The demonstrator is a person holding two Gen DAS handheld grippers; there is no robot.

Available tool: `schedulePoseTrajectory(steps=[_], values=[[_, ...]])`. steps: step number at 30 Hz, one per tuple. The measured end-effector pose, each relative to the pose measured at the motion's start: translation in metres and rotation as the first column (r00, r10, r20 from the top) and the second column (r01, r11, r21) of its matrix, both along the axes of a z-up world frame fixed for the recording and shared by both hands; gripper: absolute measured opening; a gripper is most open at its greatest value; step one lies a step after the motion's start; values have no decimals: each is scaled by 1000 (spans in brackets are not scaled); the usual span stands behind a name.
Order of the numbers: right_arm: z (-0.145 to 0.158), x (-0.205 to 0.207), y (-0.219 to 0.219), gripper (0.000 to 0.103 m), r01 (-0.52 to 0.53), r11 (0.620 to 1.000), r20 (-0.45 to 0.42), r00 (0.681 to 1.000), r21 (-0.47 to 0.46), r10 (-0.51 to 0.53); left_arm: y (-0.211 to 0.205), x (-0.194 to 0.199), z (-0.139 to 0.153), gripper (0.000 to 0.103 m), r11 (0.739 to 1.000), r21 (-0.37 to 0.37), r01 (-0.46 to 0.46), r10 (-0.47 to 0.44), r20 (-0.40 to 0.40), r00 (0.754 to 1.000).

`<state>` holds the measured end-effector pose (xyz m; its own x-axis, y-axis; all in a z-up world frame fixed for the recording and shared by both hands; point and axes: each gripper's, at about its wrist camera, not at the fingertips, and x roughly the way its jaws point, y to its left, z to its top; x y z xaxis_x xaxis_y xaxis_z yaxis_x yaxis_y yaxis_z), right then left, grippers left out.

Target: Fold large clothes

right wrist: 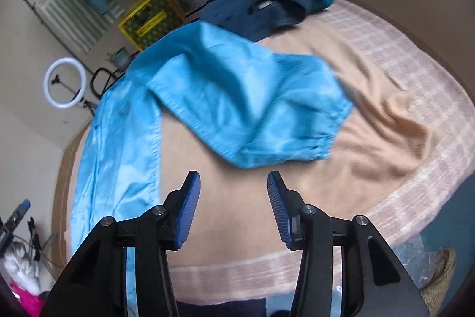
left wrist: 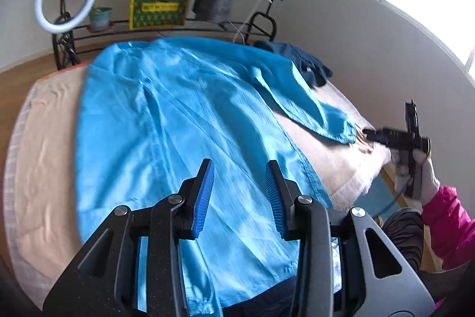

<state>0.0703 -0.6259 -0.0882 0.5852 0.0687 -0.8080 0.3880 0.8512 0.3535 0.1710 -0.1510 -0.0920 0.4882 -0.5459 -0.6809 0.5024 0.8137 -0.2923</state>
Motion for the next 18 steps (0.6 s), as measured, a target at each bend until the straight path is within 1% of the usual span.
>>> schedulePoseTrajectory(steps=[2, 4, 7, 10, 13, 17, 18], values=[[-2, 1, -26, 64, 54, 998, 0, 999, 18, -54, -8, 2, -17, 36, 1000, -5, 8, -8, -47, 999], [-10, 2, -54, 64, 123, 988, -6, 992, 89, -123, -10, 4, -32, 36, 1000, -1, -5, 5, -88, 996], [-31, 4, -85, 64, 196, 945, -13, 980, 263, -199, -8, 10, -44, 36, 999, 4, -32, 32, -128, 991], [-53, 9, -97, 64, 241, 894, -28, 968, 379, -249, -6, 10, -46, 36, 998, -3, -58, 57, -129, 990], [-66, 16, -98, 64, 253, 873, -22, 963, 417, -269, 0, 6, -48, 36, 995, -35, -90, 84, -146, 986], [-70, 25, -98, 64, 258, 875, -7, 960, 409, -280, 6, -4, -50, 36, 992, -54, -115, 105, -164, 981], [-70, 26, -99, 58, 256, 878, -5, 961, 404, -278, 7, -6, -50, 36, 991, -56, -120, 109, -168, 980]])
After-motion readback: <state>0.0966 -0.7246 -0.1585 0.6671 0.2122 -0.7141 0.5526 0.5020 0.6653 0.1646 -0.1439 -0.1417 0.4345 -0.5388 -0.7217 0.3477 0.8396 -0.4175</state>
